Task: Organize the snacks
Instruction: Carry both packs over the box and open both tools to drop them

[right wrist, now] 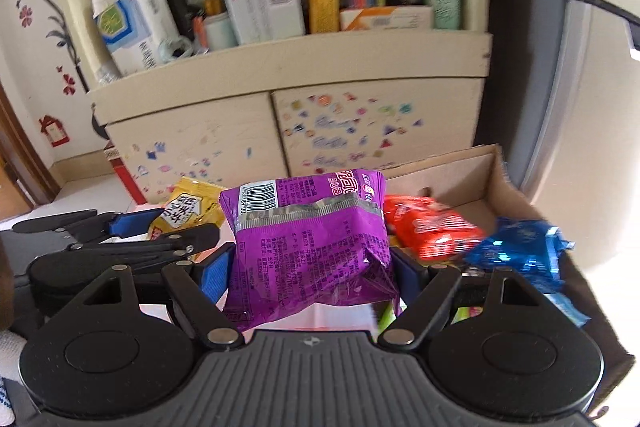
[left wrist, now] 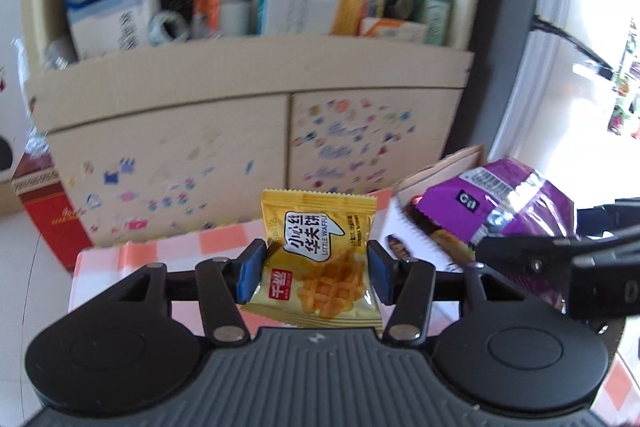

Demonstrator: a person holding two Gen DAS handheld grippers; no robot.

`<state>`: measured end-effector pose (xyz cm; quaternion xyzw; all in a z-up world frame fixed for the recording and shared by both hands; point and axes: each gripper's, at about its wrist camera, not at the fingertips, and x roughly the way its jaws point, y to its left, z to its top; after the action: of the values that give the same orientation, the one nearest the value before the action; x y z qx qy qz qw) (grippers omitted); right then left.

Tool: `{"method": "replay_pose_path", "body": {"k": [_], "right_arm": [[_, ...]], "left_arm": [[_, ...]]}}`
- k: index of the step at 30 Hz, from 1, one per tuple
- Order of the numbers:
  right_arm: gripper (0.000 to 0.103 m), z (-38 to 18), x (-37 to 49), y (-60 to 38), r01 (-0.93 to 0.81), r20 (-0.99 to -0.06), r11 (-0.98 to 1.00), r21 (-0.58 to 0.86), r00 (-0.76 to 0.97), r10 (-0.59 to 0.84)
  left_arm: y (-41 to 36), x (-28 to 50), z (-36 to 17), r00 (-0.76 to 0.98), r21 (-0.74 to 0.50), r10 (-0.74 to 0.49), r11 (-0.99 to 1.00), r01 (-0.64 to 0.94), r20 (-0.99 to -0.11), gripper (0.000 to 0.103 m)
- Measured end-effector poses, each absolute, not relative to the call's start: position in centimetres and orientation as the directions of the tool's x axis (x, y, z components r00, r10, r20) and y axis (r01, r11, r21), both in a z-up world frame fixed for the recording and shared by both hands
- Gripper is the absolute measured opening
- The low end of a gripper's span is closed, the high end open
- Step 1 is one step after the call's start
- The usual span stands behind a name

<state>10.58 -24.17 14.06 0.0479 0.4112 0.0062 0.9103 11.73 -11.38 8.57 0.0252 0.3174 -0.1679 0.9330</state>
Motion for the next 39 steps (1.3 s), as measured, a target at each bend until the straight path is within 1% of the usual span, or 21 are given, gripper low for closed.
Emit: {"method": "replay_pose_path", "body": {"k": [3, 12, 18, 22, 24, 25, 26, 27, 28, 29, 30, 34, 39], "right_arm": [[0.085, 15.1, 9.7, -25.9, 0.062, -0.731, 0.993, 0.097, 0.682, 0.029], [0.085, 17.4, 7.4, -31.4, 0.175, -0.691, 0.975, 0.137, 0.722, -0.032], [0.085, 17.1, 7.2, -34.5, 0.272, -0.708, 0.946, 0.176, 0.703, -0.071], [0.085, 16.6, 7.1, -35.8, 0.312, -0.724, 0.927, 0.208, 0.687, -0.069], [0.087, 16.2, 7.2, -36.3, 0.337, -0.731, 0.915, 0.222, 0.678, -0.073], [0.088, 16.0, 7.2, -36.5, 0.347, -0.734, 0.91, 0.229, 0.676, -0.073], [0.09, 15.9, 7.1, -36.8, 0.352, -0.737, 0.905, 0.238, 0.672, -0.067], [0.091, 15.9, 7.0, -37.0, 0.355, -0.736, 0.9, 0.252, 0.674, -0.06], [0.092, 16.0, 6.8, -37.2, 0.358, -0.732, 0.896, 0.263, 0.679, -0.057], [0.095, 16.2, 6.6, -37.4, 0.364, -0.728, 0.892, 0.269, 0.683, -0.059], [0.098, 16.4, 6.3, -37.5, 0.369, -0.723, 0.889, 0.272, 0.688, -0.064], [0.1, 16.8, 5.8, -37.5, 0.367, -0.711, 0.882, 0.294, 0.701, -0.054], [0.103, 17.2, 5.5, -36.6, 0.343, -0.717, 0.903, 0.26, 0.694, -0.057]], "left_arm": [[-12.8, 10.9, 9.1, 0.743, -0.053, -0.321, 0.931, 0.36, -0.588, 0.053], [-18.6, 9.2, 10.0, 0.709, -0.085, -0.399, 0.896, 0.435, -0.581, 0.053], [-23.2, 8.6, 9.4, 0.672, -0.086, -0.439, 0.867, 0.491, -0.596, 0.054], [-26.2, 8.5, 8.2, 0.63, -0.129, -0.479, 0.845, 0.518, -0.611, 0.054], [-27.7, 8.5, 7.5, 0.608, -0.141, -0.502, 0.829, 0.542, -0.615, 0.056], [-28.1, 8.4, 7.3, 0.603, -0.145, -0.508, 0.825, 0.547, -0.614, 0.06], [-28.5, 8.2, 7.1, 0.601, -0.144, -0.505, 0.826, 0.545, -0.619, 0.068], [-28.5, 8.1, 7.1, 0.603, -0.147, -0.502, 0.83, 0.538, -0.62, 0.072], [-28.4, 7.9, 7.1, 0.606, -0.154, -0.5, 0.834, 0.53, -0.619, 0.081], [-28.2, 7.8, 7.3, 0.608, -0.158, -0.497, 0.837, 0.523, -0.619, 0.086], [-28.0, 7.5, 7.4, 0.611, -0.159, -0.495, 0.839, 0.52, -0.618, 0.086], [-27.4, 7.1, 8.0, 0.614, -0.128, -0.461, 0.852, 0.507, -0.641, 0.088], [-27.0, 6.4, 8.6, 0.618, -0.059, -0.386, 0.875, 0.481, -0.685, 0.092]]}}
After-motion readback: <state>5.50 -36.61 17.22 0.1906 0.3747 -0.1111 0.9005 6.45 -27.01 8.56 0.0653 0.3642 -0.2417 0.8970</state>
